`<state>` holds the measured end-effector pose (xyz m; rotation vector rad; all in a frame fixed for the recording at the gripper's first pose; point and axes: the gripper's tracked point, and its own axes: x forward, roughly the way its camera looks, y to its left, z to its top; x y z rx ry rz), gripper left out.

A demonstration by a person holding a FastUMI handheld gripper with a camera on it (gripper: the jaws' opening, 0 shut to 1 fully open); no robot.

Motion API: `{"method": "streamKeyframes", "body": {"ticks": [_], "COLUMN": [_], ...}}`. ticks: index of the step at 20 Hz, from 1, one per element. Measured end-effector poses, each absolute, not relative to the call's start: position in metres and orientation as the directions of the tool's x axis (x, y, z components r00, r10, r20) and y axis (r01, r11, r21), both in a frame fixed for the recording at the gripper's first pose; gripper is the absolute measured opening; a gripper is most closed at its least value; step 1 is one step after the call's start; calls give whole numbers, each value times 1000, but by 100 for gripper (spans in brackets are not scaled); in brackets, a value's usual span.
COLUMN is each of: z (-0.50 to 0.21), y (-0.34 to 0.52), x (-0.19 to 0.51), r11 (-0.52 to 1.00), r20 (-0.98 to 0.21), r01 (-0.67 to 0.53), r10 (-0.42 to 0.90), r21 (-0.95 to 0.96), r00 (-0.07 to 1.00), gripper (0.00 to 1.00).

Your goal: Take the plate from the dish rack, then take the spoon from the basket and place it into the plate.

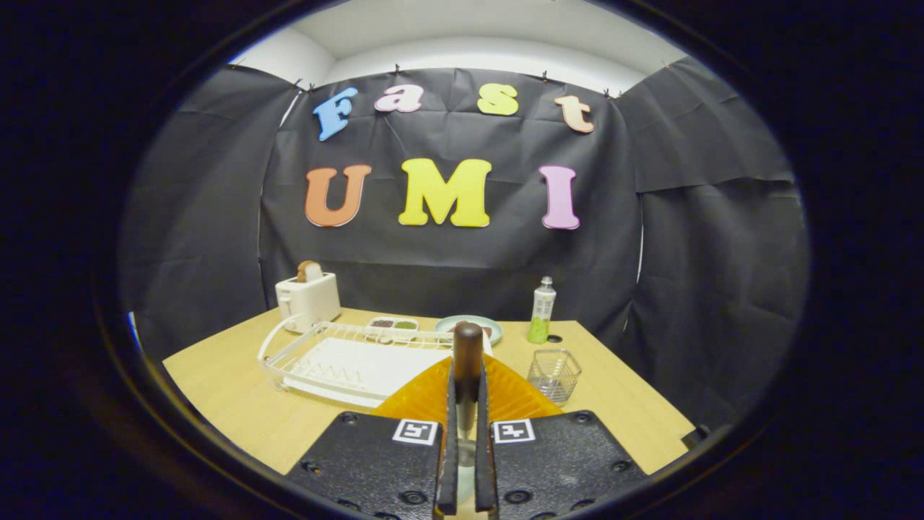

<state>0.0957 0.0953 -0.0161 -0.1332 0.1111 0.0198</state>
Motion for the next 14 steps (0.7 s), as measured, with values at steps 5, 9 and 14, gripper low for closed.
{"method": "streamKeyframes", "body": {"ticks": [5,9,14], "z": [-68,-97,-97], "y": [140,154,138], "x": [85,97,100], "r11": [997,996,996], "r20": [-140,-187,-149], "r01": [-53,-68,-26], "r10": [44,56,14], "r21": [-56,-56,-82], "r00": [989,981,989], "gripper": [16,16,19]}}
